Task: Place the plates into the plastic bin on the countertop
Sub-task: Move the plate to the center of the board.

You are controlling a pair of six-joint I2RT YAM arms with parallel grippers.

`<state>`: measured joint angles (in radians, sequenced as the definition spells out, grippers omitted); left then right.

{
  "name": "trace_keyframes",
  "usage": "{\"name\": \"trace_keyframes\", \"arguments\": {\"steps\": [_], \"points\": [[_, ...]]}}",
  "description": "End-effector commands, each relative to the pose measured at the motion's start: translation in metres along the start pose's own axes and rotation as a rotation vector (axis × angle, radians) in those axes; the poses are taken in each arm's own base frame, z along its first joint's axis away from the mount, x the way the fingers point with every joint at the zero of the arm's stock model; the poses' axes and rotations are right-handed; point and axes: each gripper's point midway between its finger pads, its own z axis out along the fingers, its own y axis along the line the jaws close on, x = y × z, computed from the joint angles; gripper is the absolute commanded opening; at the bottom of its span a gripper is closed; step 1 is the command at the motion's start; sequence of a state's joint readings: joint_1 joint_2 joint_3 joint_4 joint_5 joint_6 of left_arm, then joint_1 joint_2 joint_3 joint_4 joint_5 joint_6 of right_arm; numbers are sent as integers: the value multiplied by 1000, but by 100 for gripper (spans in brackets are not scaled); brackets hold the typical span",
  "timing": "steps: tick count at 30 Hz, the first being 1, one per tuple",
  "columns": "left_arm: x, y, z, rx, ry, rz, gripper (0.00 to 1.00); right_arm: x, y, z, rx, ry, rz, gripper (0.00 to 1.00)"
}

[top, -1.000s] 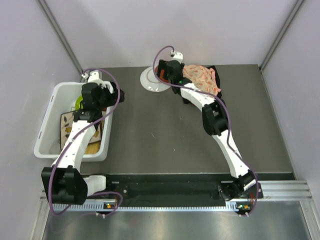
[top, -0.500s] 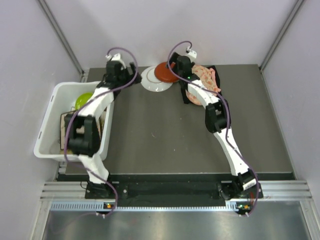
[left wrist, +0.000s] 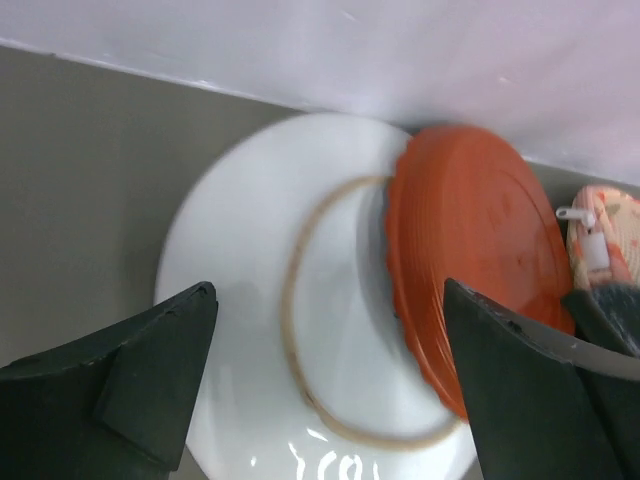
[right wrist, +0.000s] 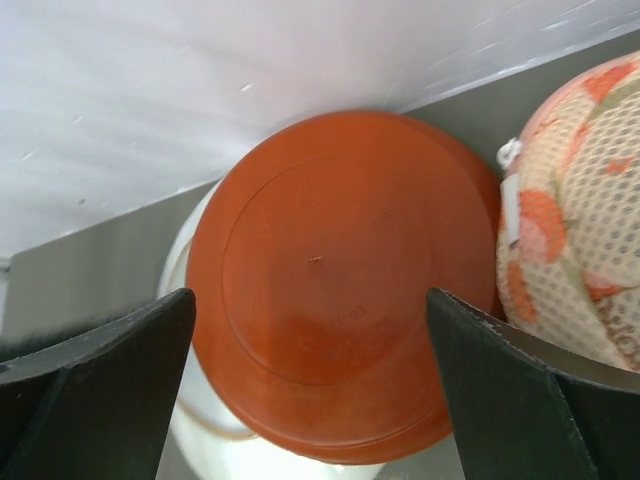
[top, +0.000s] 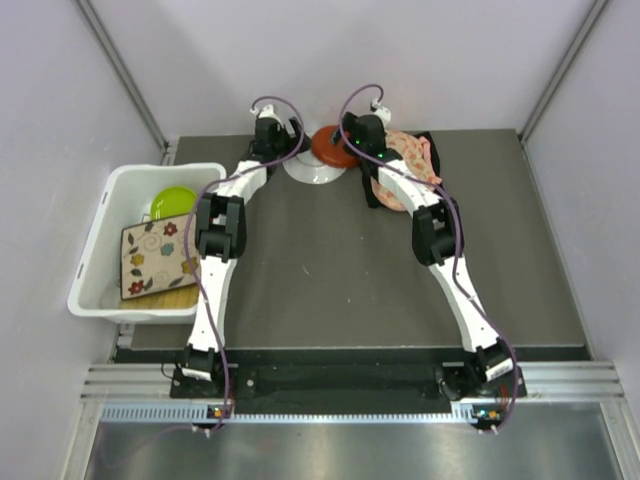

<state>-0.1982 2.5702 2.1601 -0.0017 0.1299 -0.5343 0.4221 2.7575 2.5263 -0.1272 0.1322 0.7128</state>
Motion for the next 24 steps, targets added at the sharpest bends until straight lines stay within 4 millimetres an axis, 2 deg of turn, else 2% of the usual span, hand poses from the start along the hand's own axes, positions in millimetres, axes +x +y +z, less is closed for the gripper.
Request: {"name": "trace_keyframes", "arguments": {"steps": [1,4,5,6,7,8,9,10,11,12,13,15,16,17,18,19,20,21,22,23,24], "points": [[-9,-11,14,55,-27,-55,99,44,8,-26,-34,234,22,96],[13,-14,10,55,59,-56,99,65,6,-38,-60,334,1,95],[26,-11,7,45,94,-49,99,71,14,-47,-101,384,-8,94],[38,-18,4,60,125,-40,99,82,12,-53,-106,423,-8,93],[33,-29,-6,72,123,-31,99,87,14,-59,-116,451,-13,92],[57,-21,-11,56,168,-27,99,87,23,-68,-150,473,-29,92],[66,-28,-16,64,183,-20,99,103,20,-76,-147,514,-40,92],[60,-40,-27,88,176,-15,99,107,22,-82,-156,530,-49,92],[84,-35,-34,82,216,-30,99,100,34,-92,-190,533,-53,92],[89,-39,-39,98,220,-37,99,114,29,-98,-187,557,-54,92],[103,-42,-54,113,254,-60,99,117,29,-104,-193,567,-51,92],[111,-57,-66,159,247,-60,99,120,32,-120,-202,575,-57,92],[120,-59,-80,155,263,-64,99,122,34,-126,-209,582,-61,92],[124,-71,-87,183,255,-51,99,132,26,-133,-192,608,-63,92],[118,-81,-99,198,241,-47,99,128,36,-143,-214,603,-72,92],[136,-77,-110,180,273,-66,99,130,38,-149,-226,611,-82,92],[139,-81,-119,186,276,-75,99,141,30,-158,-212,640,-84,93],[120,-94,-133,220,227,-85,99,131,41,-170,-240,629,-88,93],[133,-83,-145,191,248,-118,99,132,45,-178,-264,639,-96,92],[125,-80,-154,173,215,-114,99,138,40,-190,-259,662,-99,93],[104,-87,-171,176,171,-102,99,134,42,-198,-272,659,-106,92]]}}
